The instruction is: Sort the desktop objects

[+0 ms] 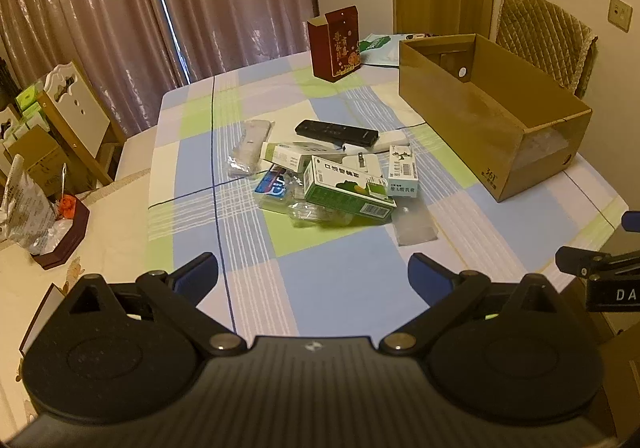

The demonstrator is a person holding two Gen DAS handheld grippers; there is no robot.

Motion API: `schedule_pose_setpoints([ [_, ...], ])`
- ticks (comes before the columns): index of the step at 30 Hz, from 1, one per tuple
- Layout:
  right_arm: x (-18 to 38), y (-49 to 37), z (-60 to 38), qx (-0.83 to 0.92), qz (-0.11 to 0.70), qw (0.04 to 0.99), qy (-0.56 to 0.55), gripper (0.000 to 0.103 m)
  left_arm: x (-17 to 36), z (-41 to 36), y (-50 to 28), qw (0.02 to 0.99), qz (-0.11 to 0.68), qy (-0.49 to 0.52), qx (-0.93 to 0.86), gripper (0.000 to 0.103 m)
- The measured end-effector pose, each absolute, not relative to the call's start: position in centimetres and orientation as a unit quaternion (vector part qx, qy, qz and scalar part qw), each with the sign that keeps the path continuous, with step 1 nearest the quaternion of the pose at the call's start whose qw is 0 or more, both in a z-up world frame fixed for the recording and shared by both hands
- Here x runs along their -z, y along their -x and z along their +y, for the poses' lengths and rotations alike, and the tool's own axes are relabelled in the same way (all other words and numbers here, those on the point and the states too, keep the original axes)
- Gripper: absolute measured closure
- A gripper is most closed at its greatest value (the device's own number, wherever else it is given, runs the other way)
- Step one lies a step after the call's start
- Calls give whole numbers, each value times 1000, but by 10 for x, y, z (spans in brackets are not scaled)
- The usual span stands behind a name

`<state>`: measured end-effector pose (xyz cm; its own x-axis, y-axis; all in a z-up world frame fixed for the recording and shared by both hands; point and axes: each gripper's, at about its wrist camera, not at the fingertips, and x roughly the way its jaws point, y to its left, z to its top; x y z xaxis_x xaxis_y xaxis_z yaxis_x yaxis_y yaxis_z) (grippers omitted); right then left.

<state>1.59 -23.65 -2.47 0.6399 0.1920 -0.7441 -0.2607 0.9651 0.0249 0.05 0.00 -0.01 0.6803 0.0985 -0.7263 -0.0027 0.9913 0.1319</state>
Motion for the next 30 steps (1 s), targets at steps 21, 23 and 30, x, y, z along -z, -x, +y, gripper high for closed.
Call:
schedule_pose_setpoints([
  [21, 20, -25, -227, -125, 406, 903, 56, 0, 1, 11, -12, 914, 401, -44, -35, 3],
  [23, 20, -25, -226, -125, 407, 903, 57, 0, 2, 13, -13, 914, 401, -44, -36, 3],
  [30, 20, -30, -223, -125, 409, 902, 60, 0, 4, 16, -15, 914, 402, -42, -36, 3],
])
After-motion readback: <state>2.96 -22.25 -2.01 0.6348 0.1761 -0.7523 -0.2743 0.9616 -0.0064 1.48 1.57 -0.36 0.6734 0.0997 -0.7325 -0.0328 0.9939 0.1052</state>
